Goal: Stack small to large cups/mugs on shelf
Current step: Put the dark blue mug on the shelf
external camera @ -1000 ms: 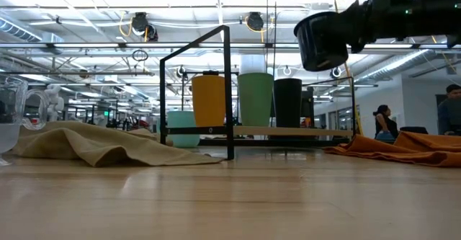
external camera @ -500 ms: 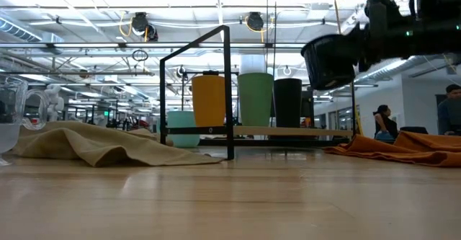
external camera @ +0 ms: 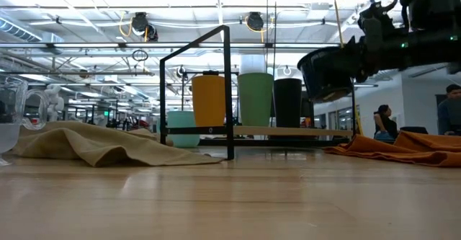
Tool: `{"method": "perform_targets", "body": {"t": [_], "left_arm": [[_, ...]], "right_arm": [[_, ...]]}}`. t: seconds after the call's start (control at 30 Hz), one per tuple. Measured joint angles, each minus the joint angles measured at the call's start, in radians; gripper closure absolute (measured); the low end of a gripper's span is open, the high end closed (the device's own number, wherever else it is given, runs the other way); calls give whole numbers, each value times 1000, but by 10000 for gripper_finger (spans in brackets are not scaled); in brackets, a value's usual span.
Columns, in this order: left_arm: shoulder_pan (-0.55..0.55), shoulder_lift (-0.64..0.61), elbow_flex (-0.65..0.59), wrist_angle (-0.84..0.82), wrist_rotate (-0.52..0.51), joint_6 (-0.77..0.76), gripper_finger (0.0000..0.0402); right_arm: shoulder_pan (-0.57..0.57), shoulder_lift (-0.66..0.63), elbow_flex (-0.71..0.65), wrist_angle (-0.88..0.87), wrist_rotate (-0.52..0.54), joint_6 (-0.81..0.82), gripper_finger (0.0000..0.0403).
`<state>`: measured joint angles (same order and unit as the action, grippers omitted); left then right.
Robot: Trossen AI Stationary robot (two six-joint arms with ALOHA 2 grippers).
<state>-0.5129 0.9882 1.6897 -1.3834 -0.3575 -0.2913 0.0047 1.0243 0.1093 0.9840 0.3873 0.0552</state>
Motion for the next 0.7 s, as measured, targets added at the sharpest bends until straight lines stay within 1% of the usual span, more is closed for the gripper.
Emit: {"method": "perform_targets", "body": {"t": [0.23, 0.5, 0.7], "left_arm": [[0, 0, 0, 0, -2, 0, 327], [0, 0, 0, 0, -1, 0, 327], [0, 0, 0, 0, -1, 0, 327]], "right_arm": [[-43, 80, 0, 80, -52, -2, 403], [-72, 167, 0, 104, -53, 8, 403], [-95, 205, 0, 117, -57, 1, 403]]}}
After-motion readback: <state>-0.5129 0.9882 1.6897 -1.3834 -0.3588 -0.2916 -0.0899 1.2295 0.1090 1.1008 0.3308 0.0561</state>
